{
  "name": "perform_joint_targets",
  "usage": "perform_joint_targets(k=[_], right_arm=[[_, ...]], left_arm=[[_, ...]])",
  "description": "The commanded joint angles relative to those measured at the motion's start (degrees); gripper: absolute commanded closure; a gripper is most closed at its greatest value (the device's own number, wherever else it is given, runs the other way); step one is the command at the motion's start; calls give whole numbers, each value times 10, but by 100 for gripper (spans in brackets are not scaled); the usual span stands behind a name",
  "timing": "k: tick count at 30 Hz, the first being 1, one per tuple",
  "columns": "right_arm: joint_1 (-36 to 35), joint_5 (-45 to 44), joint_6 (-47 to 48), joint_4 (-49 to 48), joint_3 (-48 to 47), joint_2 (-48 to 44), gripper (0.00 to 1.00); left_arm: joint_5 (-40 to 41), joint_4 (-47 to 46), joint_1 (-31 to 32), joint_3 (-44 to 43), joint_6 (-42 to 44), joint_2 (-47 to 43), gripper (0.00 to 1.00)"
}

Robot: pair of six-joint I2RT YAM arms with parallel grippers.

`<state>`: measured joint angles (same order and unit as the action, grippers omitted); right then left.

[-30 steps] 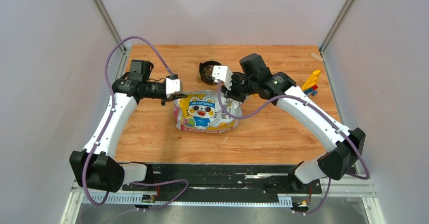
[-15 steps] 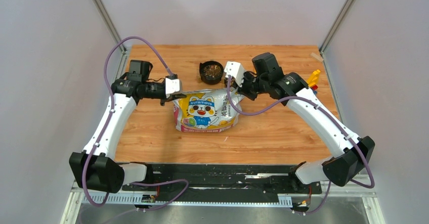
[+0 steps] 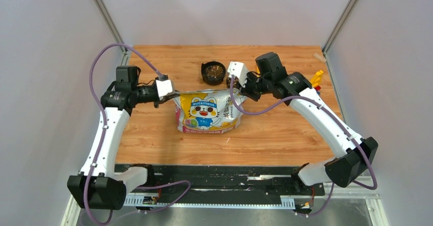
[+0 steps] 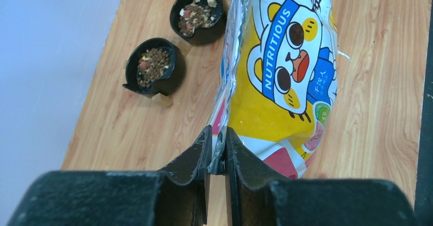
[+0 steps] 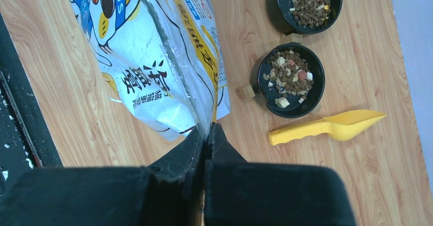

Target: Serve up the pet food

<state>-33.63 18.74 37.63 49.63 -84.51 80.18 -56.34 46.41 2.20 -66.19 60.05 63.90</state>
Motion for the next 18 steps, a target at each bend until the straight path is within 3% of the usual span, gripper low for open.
perform_joint_targets(k=[1,5,6,8,10,12,18], right_arm=[[12,-4,6,26,-19,3,100],[12,10,6,26,-25,7,100],[12,13,3,26,-30,9,97],[11,26,-4,26,-41,15,87],[10,56,-17,26,-59,21,65],[7,90,-32,23,-80,30,50],[-27,155,-60,-18,-142,66,29]], left_arm=[[-4,-40,-19,2,-24,-9,79],[-10,-19,-20,-10,-16,-3,85],[-11,-9,-20,-17,-13,-2,92],[-14,2,-20,-24,-4,3,100],[-19,16,-20,-33,7,9,100],[-25,26,-20,-39,14,16,100],[-26,28,-20,-40,19,20,95]])
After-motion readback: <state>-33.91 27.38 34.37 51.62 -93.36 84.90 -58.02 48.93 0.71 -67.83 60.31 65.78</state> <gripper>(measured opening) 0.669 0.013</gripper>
